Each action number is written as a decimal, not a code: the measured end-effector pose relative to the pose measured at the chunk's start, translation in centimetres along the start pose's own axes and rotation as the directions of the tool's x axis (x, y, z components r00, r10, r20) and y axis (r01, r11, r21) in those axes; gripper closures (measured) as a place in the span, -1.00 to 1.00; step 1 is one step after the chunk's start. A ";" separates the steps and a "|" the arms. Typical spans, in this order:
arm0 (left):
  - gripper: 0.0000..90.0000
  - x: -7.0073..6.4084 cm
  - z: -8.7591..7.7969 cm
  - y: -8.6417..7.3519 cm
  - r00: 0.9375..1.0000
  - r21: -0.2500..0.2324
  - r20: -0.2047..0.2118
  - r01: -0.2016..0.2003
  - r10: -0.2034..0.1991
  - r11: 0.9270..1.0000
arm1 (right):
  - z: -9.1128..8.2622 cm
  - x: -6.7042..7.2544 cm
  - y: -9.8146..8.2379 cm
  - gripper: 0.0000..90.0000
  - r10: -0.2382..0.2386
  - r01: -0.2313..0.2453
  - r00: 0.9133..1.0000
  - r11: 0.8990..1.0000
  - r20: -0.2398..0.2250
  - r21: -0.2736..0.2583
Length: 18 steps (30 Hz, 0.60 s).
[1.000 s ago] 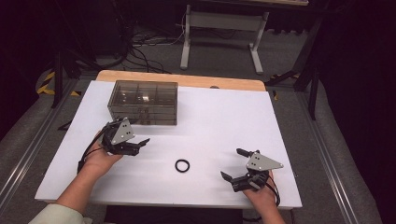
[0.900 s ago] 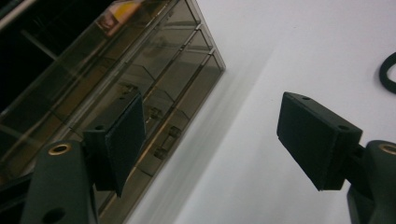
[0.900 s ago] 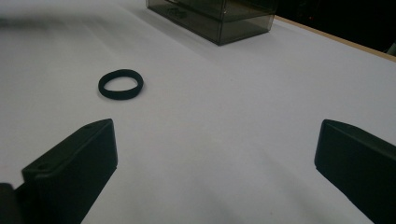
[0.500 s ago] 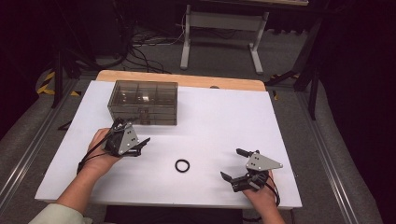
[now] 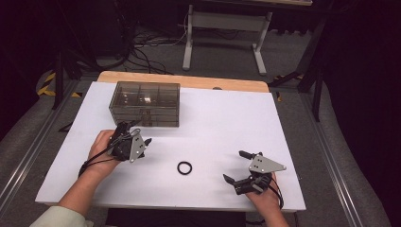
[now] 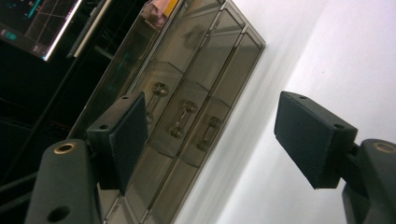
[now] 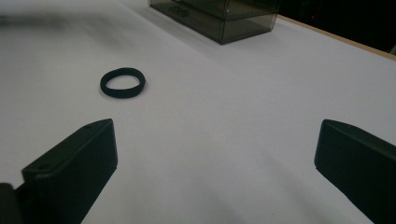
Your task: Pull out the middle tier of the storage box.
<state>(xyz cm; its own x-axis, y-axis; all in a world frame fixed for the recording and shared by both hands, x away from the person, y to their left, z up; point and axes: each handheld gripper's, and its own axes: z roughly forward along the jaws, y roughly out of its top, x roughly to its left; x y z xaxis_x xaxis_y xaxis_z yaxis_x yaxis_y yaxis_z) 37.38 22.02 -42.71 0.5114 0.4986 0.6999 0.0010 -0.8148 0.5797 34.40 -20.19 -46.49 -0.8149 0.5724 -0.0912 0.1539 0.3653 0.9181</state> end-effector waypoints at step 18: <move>-0.30 -1.0 1.1 -0.1 0.983 0.080 -0.127 -0.124 0.134 0.989 | 0.0 0.1 0.0 -1.00 -0.008 0.008 1.000 1.000 0.000 0.009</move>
<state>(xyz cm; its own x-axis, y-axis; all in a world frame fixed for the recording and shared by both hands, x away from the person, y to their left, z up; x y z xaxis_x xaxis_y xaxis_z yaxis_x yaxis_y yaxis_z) 37.81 21.28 -43.99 0.3934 0.4188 0.8184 0.0060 -0.8913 0.4533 34.33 -20.15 -46.53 -0.8159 0.5697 -0.0987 0.1523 0.3764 0.9138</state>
